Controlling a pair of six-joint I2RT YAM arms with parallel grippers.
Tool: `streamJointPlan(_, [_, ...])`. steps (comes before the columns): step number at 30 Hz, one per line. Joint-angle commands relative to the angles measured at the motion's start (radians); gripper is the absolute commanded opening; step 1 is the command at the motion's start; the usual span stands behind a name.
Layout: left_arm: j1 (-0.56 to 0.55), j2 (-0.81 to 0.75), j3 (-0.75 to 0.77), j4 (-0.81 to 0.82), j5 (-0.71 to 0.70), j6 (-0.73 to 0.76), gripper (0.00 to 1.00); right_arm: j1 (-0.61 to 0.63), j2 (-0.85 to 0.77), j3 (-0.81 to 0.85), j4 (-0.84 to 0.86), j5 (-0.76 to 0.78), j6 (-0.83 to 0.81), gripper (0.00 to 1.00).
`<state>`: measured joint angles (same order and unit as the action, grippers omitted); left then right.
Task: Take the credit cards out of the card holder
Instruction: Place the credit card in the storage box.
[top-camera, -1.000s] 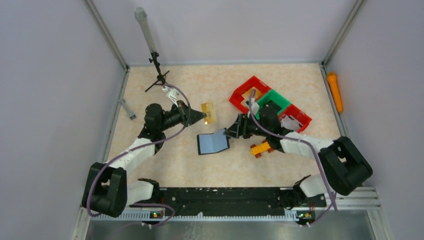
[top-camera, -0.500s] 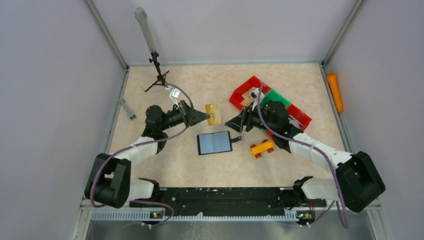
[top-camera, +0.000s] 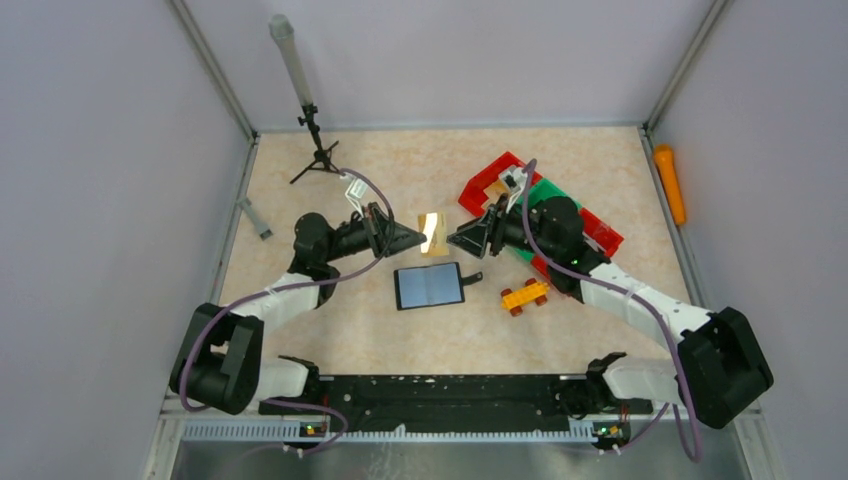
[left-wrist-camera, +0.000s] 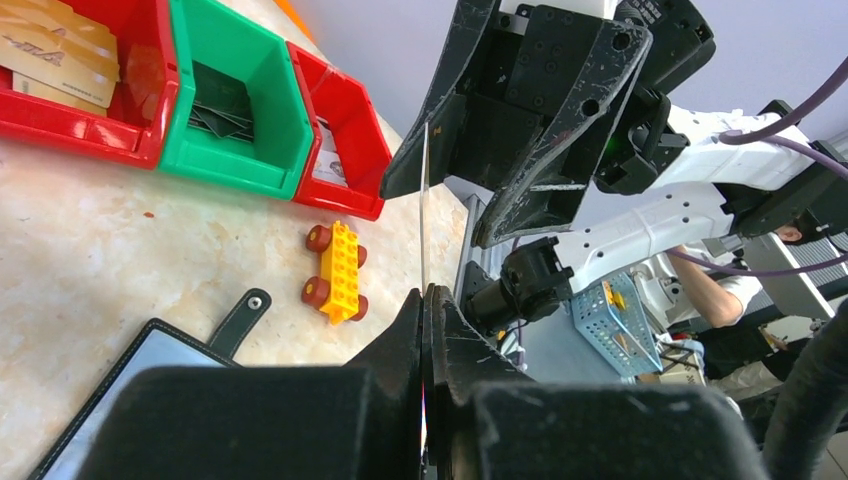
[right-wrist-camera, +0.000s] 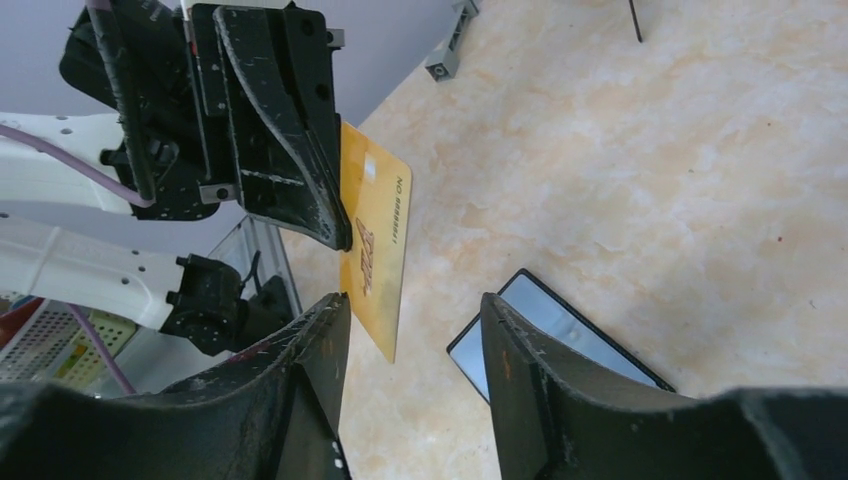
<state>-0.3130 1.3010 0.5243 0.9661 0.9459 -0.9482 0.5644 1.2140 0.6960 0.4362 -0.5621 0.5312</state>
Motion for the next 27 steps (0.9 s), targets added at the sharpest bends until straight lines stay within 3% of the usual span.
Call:
streamJointPlan(1, [-0.016, 0.001, 0.025, 0.042, 0.02, 0.017, 0.0, -0.004, 0.006, 0.042, 0.086, -0.047, 0.026, 0.5])
streamJointPlan(8, [-0.042, 0.001, 0.037, 0.032, 0.032, 0.034, 0.0, -0.004, 0.026, 0.04, 0.1, -0.065, 0.045, 0.44])
streamJointPlan(14, [-0.049, 0.0, 0.047, -0.005, 0.026, 0.058, 0.0, -0.004, 0.021, 0.04, 0.099, -0.072, 0.05, 0.12])
streamJointPlan(17, [-0.049, -0.011, 0.058, -0.105, -0.006, 0.107, 0.12, -0.004, 0.014, 0.043, 0.079, -0.067, 0.048, 0.0])
streamJointPlan(19, [-0.048, -0.026, 0.071, -0.221, -0.057, 0.168, 0.19, -0.006, 0.011, 0.056, 0.016, -0.035, 0.034, 0.0])
streamJointPlan(21, [-0.049, -0.042, 0.089, -0.33, -0.098, 0.234, 0.19, -0.006, 0.006, 0.064, -0.015, -0.021, 0.014, 0.0])
streamJointPlan(27, [-0.051, -0.024, 0.093, -0.309, -0.079, 0.217, 0.17, -0.006, 0.015, 0.063, 0.005, -0.05, 0.037, 0.0])
